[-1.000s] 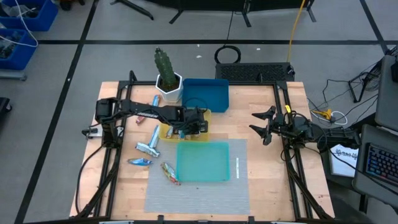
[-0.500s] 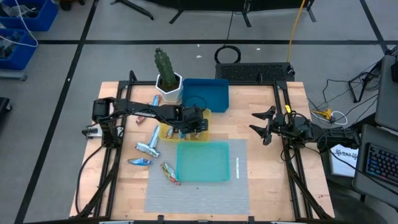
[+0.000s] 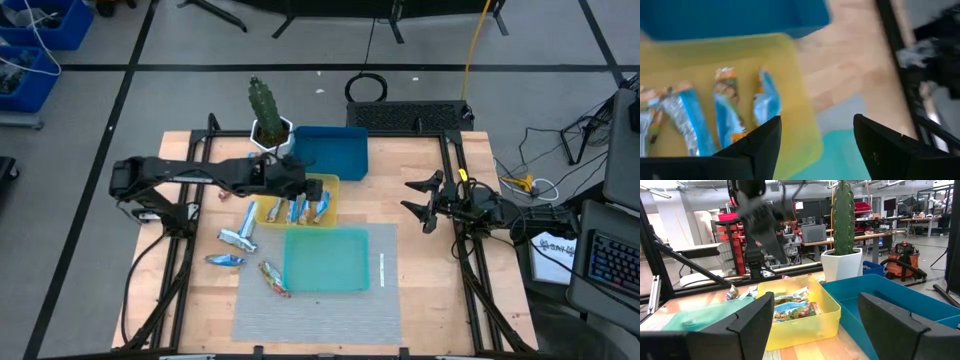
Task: Pick and place Granola Bars by type
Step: Put the red granola bar into the blue bin
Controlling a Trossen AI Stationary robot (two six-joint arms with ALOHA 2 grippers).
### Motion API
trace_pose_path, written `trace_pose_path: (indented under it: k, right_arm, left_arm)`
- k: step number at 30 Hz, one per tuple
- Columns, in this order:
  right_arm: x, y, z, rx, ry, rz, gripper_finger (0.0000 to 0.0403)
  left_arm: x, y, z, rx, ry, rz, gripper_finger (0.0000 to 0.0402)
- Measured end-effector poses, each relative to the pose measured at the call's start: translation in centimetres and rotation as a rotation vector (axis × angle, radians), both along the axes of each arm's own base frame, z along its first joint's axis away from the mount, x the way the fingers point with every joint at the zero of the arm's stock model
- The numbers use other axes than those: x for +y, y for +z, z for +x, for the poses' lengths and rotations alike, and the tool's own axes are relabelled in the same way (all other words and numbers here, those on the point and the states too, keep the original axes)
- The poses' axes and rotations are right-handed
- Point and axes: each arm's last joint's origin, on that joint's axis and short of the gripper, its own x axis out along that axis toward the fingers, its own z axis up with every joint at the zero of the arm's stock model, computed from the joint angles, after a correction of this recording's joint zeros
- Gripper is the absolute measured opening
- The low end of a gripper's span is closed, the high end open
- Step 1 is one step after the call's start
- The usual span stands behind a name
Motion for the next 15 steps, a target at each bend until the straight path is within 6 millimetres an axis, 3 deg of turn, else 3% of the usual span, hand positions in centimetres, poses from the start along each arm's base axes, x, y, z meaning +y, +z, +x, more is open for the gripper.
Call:
trace_pose_path:
  k: [5,15]
  right_arm:
    - [0.0,0.0,0.0,0.0,0.0,0.0,0.0279]
    - [0.0,0.0,0.0,-0.001,0.0,0.0,0.0279]
  left_arm:
    - [-1.4,2.5,-1.6,-0.034,-0.188,0.104,0.0266]
    - [-2.6,6.2,-7.9,0.058,-0.321,0.263,0.0257]
